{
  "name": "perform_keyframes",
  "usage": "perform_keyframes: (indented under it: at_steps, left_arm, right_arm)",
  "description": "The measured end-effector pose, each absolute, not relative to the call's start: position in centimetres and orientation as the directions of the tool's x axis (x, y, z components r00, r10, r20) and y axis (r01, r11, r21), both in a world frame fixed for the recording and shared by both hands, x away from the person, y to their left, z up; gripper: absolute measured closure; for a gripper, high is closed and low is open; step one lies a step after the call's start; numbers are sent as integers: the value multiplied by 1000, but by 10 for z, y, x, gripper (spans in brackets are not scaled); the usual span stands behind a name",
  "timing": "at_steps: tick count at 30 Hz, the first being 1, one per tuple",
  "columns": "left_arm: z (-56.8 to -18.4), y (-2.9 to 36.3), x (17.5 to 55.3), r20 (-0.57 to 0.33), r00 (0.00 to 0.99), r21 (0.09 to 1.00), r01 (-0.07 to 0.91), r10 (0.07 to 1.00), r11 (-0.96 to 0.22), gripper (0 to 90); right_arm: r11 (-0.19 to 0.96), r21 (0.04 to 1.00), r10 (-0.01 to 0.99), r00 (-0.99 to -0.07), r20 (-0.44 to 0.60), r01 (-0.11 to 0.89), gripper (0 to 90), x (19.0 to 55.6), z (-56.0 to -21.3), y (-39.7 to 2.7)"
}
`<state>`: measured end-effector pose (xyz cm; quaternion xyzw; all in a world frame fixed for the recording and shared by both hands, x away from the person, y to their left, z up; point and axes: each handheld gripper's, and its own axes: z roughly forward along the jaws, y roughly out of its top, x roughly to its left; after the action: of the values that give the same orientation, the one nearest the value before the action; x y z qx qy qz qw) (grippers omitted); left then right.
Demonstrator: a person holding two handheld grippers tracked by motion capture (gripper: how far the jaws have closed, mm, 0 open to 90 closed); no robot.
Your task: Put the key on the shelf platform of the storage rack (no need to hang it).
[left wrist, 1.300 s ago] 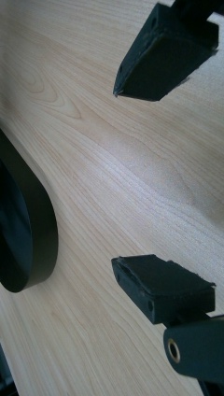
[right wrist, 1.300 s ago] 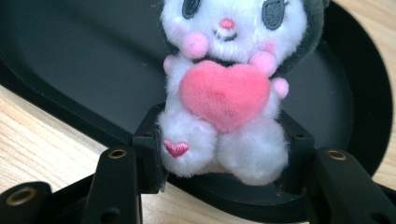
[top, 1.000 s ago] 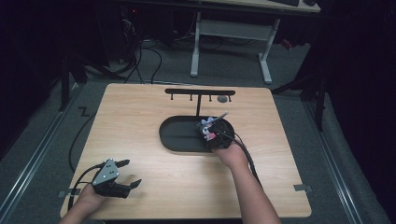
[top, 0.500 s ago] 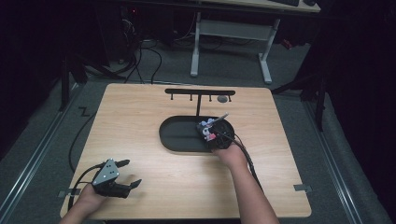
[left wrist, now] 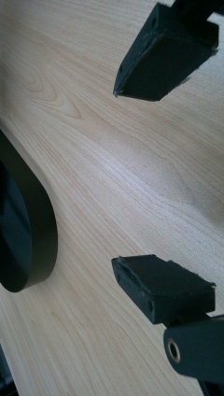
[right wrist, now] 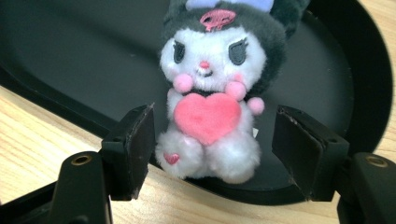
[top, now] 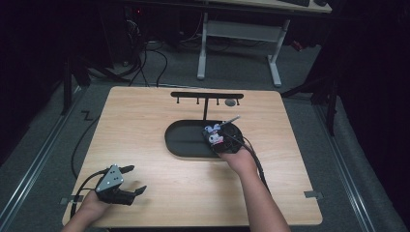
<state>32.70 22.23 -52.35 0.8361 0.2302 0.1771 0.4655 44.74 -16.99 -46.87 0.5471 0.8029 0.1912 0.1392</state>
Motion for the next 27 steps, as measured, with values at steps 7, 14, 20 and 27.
perform_keyframes:
  at_steps: [7,14,20,27]
  left_arm:
    - [-524,222,327,83,831,859,220,550,-462,155]
    - [-524,222,327,83,830,859,220,551,-462,155]
    - [-524,222,327,82,831,859,222,551,-461,155]
    - [-524,222,327,81,830,858,224,552,-462,155]
  right_arm:
    - [318,481,934,-358,-9,817,291,442,-460,-173]
    - [330,499,928,-372,-16,802,280,437,-457,-175]
    - [330,509,926,-378,-10,795,281,430,-463,-177]
    - [330,519,924,-382,-8,788,278,420,-470,-182]
